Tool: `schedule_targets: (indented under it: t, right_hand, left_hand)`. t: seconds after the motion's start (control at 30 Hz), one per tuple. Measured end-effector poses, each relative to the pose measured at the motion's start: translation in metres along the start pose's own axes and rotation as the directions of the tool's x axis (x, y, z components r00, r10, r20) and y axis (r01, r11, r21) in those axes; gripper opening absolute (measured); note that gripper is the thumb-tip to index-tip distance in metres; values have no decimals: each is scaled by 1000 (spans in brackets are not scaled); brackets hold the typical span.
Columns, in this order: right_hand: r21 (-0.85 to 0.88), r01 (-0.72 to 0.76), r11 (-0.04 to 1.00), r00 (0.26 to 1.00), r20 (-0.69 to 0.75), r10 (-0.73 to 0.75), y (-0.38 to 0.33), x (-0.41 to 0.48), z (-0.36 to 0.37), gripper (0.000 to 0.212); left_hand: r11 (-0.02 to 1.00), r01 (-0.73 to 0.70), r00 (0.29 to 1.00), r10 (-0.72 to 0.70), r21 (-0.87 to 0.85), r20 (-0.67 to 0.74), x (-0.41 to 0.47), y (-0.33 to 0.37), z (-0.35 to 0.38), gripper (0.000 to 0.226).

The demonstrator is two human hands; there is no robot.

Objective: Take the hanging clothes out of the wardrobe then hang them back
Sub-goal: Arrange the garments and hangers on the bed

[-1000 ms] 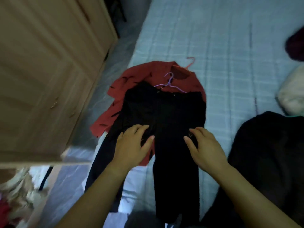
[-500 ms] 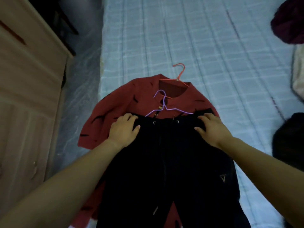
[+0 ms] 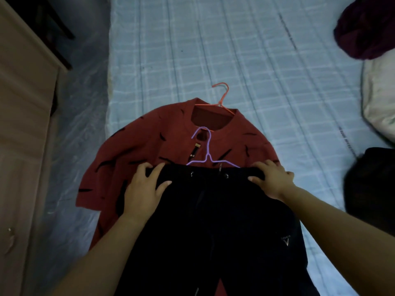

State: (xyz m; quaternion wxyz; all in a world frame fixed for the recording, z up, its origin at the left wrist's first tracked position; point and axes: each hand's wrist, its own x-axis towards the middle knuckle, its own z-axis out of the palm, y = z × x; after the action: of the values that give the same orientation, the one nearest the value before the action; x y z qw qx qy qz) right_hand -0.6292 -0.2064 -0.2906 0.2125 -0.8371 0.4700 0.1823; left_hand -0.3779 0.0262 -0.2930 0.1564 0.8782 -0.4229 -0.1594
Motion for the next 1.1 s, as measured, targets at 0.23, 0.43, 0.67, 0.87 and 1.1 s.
schedule_targets:
  t: [0.23,0.43,0.67,0.87,1.1]
  right_hand:
    - [305,296,905,908,-383,-168,15,-82,-42,21]
    - [302,411,860,794,-582,-176,51,-193,-78,29]
    - [245,512,823,595,-792,-134,158,-333,-118,31]
    - [100,532,841,404,-903,-148,283,-454,-171,33]
    - [45,367,929,284,-957,-66,433,-559,-224,36]
  left_hand:
    - [987,40,997,-50,-153,-60,-63,36,-54,50]
    - [983,31,994,-50,-180,-97,-139,105,-103,47]
    - [978,-155,952,110,-139,-286,-245,244,-138,51]
    - [944,-317,856,242,-95,-457,-333,387,-145,46]
    - [851,-517,766,412,-93,-493,-377,558,-127,52]
